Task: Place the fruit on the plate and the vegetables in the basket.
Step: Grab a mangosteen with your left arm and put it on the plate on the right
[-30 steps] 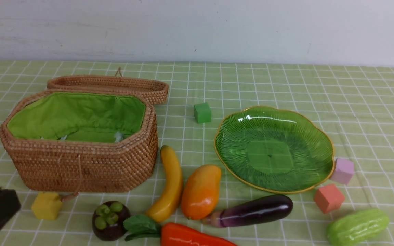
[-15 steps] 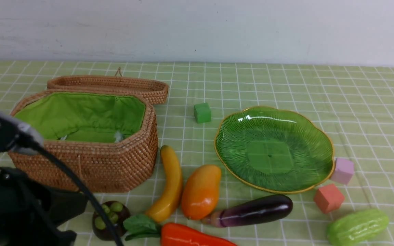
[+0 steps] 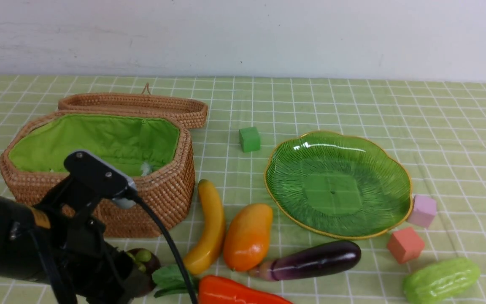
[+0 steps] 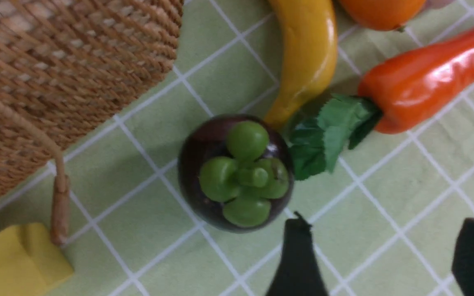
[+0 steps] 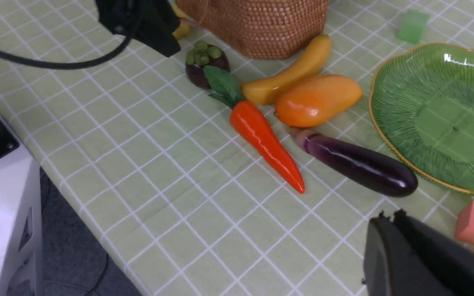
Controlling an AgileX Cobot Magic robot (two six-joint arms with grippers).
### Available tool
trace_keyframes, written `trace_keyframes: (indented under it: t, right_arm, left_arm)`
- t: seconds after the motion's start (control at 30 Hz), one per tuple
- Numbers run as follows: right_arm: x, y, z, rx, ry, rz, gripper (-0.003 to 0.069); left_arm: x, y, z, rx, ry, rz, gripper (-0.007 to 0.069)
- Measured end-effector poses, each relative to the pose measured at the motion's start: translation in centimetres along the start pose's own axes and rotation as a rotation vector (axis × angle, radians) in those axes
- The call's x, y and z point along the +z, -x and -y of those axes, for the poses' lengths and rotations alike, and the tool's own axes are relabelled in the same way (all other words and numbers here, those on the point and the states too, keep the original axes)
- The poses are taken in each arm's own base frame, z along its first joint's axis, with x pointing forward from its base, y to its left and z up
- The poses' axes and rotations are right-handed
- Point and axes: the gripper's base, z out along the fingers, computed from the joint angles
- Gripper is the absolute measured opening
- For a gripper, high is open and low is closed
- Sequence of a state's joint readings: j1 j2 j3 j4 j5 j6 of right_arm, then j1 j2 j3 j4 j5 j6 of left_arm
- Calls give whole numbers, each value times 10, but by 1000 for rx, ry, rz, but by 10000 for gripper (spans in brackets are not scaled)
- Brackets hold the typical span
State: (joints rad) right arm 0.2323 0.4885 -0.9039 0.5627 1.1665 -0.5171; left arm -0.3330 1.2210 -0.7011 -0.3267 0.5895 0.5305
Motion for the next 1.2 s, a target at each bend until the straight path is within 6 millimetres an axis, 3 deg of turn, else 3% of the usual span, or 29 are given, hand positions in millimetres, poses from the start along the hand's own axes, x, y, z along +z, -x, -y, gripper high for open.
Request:
trace_keyframes:
  t: [0.13, 0.2, 0.37, 0.8, 1.2]
  right_arm:
    - [0, 0, 0, -2, 1, -2, 19]
    - [0, 0, 0, -2, 1, -3, 21]
    - [0, 0, 0, -3, 1, -3, 21]
    - [0, -1, 0, -22, 3, -6, 26]
    - [0, -1, 0, -22, 3, -6, 34]
  left_arm:
    - [18, 3, -10, 85, 63, -12, 633]
    - [28, 3, -14, 151, 78, -27, 651]
    - [46, 0, -15, 264, 45, -74, 645]
    - [84, -3, -23, 320, 44, -107, 594]
    - [83, -3, -24, 406, 36, -160, 561]
